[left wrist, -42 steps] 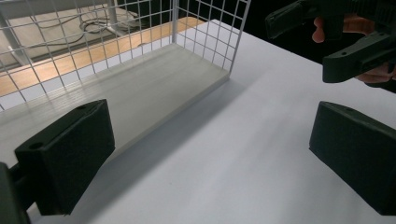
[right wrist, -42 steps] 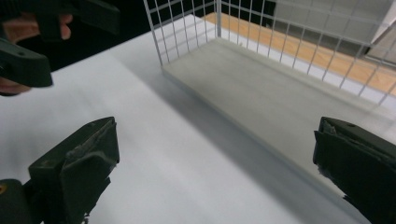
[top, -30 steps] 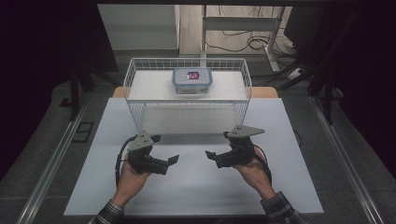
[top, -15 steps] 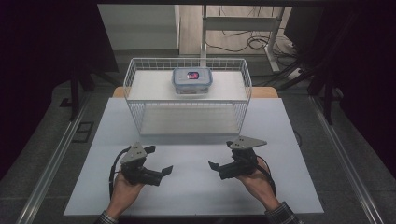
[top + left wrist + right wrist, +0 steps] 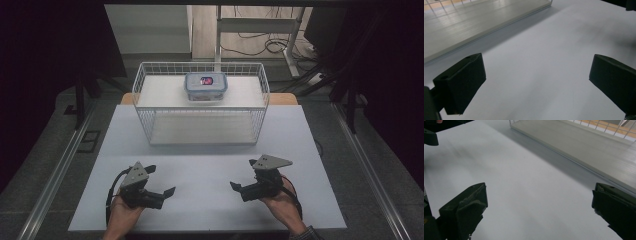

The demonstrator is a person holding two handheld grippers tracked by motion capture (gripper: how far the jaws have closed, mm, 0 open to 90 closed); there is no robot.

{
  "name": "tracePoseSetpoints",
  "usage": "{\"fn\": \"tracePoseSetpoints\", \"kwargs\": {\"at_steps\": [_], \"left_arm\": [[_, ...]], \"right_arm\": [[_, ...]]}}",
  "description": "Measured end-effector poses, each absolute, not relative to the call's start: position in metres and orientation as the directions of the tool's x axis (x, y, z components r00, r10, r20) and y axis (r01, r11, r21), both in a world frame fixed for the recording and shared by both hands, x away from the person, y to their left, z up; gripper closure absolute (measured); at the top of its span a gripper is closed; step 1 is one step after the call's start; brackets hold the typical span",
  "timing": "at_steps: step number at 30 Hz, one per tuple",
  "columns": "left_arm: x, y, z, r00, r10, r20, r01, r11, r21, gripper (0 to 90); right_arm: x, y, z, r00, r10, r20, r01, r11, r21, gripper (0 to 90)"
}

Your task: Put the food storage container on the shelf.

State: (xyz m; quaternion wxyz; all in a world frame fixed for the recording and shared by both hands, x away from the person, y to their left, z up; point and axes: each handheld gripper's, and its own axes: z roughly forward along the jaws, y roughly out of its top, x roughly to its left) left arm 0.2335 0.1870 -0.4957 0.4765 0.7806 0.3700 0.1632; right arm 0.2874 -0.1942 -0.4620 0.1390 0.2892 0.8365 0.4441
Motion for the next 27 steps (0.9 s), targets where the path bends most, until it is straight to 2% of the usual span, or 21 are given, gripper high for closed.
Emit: {"fn": "tracePoseSetpoints", "kwargs": {"at_steps": [27], "left_arm": [[0.194,0.235,-0.511,0.564,0.826,0.004,0.443,-0.306,0.843,0.0]], "right_arm": [[0.260,-0.251,-0.480,-0.709,0.705,-0.012,0.392,0.409,0.824,0.0]]}}
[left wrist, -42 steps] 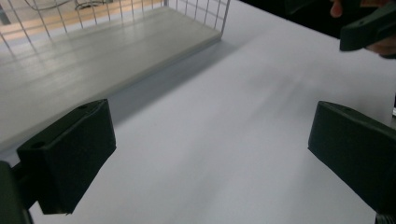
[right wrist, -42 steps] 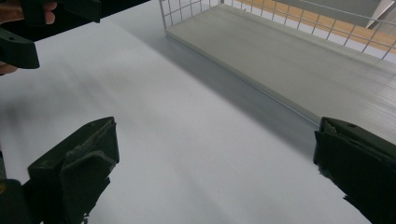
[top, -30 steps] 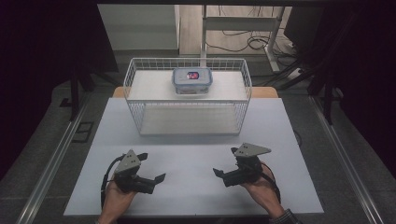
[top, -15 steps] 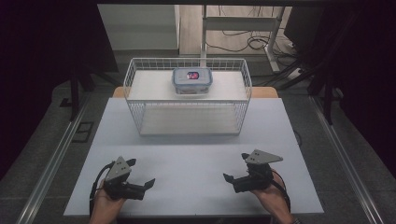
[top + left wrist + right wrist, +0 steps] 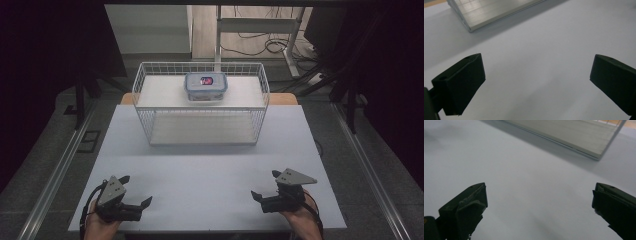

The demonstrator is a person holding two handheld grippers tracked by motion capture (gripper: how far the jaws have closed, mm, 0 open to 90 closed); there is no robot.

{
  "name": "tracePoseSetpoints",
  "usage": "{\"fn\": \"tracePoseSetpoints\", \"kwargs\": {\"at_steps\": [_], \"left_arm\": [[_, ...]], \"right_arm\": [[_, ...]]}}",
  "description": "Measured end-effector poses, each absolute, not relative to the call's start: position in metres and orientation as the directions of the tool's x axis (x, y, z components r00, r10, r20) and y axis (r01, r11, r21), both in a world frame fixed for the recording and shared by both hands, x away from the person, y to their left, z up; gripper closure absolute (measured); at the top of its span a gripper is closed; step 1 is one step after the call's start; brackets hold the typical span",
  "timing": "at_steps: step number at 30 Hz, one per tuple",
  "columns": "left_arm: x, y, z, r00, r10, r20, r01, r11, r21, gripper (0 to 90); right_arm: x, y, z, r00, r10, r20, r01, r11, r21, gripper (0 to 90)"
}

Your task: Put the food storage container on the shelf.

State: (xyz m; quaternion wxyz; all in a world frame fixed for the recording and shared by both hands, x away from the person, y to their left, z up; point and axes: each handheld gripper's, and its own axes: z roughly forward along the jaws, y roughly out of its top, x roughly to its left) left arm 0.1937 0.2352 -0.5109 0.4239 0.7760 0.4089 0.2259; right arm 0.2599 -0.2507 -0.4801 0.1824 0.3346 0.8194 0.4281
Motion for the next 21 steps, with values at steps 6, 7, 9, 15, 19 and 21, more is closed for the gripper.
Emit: {"fn": "tracePoseSetpoints", "kwargs": {"at_steps": [6,7,9,15,19,21], "left_arm": [[0.187,0.246,-0.519,0.540,0.842,-0.002,0.469,-0.299,0.831,0.0],[0.186,0.248,-0.521,0.537,0.844,-0.007,0.474,-0.295,0.829,0.0],[0.185,0.250,-0.525,0.537,0.843,-0.015,0.487,-0.296,0.822,0.0],[0.185,0.254,-0.537,0.542,0.840,-0.038,0.538,-0.311,0.784,0.0],[0.187,0.257,-0.540,0.536,0.842,-0.063,0.559,-0.298,0.774,0.0],[0.187,0.257,-0.539,0.533,0.844,-0.063,0.554,-0.292,0.780,0.0]], "right_arm": [[0.254,-0.261,-0.489,-0.684,0.729,-0.018,0.417,0.411,0.810,0.0],[0.253,-0.263,-0.491,-0.682,0.731,-0.022,0.420,0.416,0.807,0.0],[0.251,-0.265,-0.494,-0.674,0.738,-0.034,0.428,0.428,0.796,0.0],[0.249,-0.273,-0.503,-0.658,0.752,-0.034,0.465,0.442,0.767,0.0],[0.251,-0.275,-0.506,-0.645,0.764,-0.020,0.495,0.438,0.751,0.0],[0.251,-0.275,-0.507,-0.647,0.762,-0.023,0.499,0.446,0.743,0.0]]}}
